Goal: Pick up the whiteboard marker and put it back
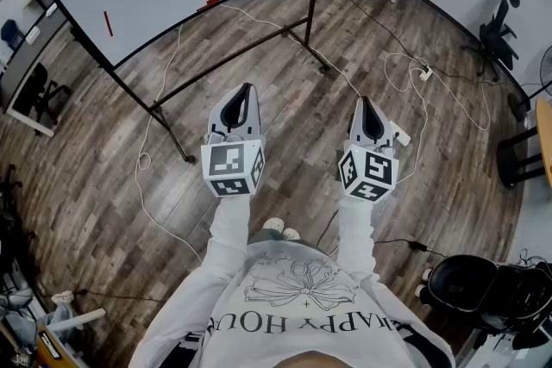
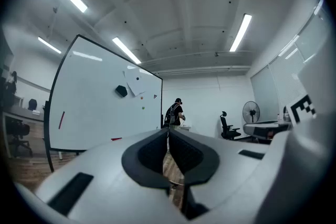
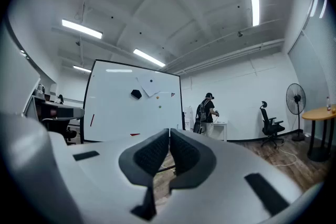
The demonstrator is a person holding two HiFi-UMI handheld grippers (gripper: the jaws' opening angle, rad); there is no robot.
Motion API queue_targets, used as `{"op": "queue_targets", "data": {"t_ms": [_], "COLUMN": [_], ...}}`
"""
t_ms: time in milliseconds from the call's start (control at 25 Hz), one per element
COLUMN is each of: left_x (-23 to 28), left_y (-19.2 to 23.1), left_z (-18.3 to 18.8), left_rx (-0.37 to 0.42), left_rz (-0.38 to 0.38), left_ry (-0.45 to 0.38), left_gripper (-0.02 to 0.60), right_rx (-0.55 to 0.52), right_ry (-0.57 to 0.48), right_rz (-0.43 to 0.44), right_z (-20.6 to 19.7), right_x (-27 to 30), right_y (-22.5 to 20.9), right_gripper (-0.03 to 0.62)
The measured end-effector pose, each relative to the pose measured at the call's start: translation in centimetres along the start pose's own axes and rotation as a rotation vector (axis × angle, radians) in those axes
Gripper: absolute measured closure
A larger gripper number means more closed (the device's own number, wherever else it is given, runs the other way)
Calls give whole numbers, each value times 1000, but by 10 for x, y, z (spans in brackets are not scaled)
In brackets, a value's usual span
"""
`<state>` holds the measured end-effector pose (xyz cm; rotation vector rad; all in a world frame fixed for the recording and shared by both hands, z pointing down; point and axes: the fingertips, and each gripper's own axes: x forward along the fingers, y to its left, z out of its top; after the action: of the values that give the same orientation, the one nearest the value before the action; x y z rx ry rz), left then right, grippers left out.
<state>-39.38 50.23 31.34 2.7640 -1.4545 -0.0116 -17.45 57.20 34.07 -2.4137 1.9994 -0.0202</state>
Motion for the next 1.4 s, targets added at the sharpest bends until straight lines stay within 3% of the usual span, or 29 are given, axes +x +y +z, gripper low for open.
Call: {"op": "queue_targets", "data": {"t_ms": [1080, 1400], "left_x": [42, 78], "left_y": [40, 54], "left_z": [-20, -32], "left_rx": [-4, -35], "left_rz": [-39, -11], "left_ry": [25, 30], "left_gripper": [569, 568], "right_rx": [37, 35], "right_ry": [24, 61], "right_rz": [-28, -23], "right_z": [-27, -43], "right_x": [45, 80], "right_y": [30, 24], "right_gripper": [585, 585]}}
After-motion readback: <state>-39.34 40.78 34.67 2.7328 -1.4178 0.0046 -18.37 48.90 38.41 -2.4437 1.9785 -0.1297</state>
